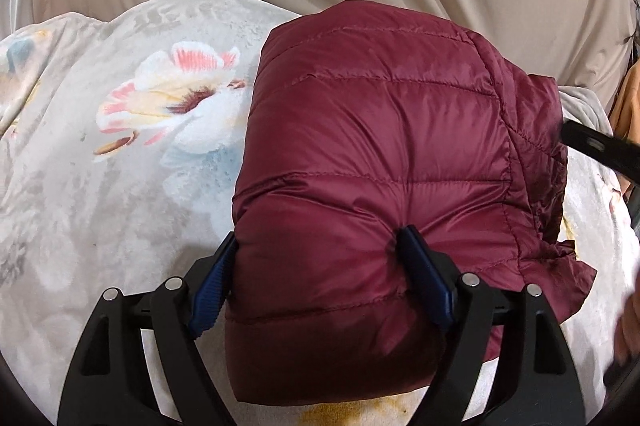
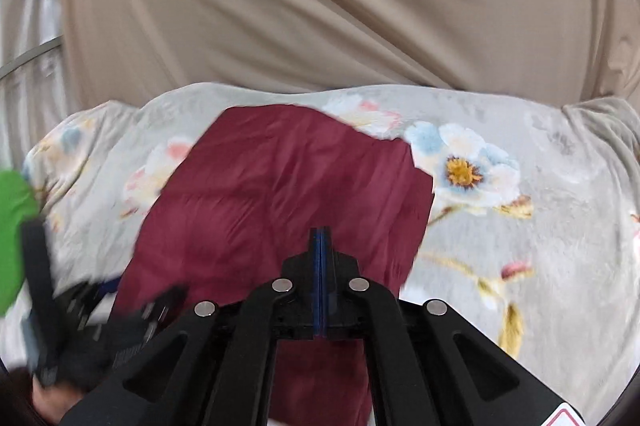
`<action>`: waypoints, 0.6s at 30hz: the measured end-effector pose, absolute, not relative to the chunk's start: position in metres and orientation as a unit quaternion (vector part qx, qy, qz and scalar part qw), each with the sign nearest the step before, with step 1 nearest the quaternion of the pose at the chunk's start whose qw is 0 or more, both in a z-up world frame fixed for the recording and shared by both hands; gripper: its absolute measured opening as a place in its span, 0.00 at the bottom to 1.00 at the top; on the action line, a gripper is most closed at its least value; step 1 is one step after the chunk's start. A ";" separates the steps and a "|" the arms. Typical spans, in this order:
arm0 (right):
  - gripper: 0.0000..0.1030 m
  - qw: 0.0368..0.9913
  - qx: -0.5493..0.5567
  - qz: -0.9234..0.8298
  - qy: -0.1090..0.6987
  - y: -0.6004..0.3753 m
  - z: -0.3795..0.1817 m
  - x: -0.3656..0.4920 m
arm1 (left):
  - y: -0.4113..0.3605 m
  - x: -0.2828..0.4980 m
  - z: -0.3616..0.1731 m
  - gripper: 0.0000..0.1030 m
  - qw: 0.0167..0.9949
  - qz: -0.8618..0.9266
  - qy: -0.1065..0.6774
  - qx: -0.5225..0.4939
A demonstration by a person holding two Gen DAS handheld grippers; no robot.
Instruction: Fold large clothes
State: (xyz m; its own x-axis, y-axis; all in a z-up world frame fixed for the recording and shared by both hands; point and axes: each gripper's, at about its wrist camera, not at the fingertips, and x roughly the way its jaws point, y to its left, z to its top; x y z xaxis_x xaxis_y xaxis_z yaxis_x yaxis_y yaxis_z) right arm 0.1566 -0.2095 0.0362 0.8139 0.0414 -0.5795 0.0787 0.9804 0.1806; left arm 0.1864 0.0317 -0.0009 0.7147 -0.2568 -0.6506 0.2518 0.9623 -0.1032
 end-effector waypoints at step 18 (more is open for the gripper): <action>0.00 0.926 0.097 0.056 0.360 -0.205 0.022 0.093 | 0.034 0.164 0.020 0.78 0.922 -0.158 0.352 0.021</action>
